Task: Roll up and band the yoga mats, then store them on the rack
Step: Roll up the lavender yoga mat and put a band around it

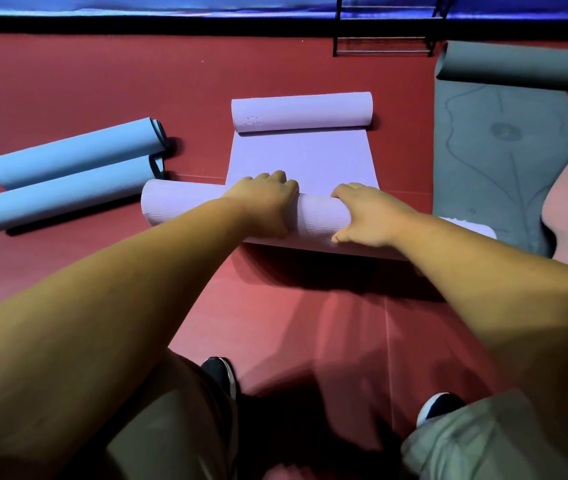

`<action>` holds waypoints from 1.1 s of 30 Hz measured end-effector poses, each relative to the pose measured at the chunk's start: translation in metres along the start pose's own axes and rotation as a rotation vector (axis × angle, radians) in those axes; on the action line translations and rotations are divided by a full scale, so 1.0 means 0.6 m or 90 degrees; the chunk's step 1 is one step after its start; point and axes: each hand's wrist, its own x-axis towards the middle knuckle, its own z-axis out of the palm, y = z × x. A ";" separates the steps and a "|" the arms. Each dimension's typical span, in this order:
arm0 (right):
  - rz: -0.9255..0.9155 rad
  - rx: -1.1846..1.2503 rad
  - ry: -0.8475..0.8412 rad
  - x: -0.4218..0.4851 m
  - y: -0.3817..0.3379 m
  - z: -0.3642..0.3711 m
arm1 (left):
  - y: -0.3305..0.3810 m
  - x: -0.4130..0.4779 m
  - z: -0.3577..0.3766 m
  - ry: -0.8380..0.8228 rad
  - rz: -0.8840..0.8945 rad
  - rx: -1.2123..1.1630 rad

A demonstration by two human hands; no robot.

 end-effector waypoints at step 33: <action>0.018 -0.028 0.024 -0.003 -0.001 -0.011 | -0.004 0.002 0.004 0.021 0.004 0.022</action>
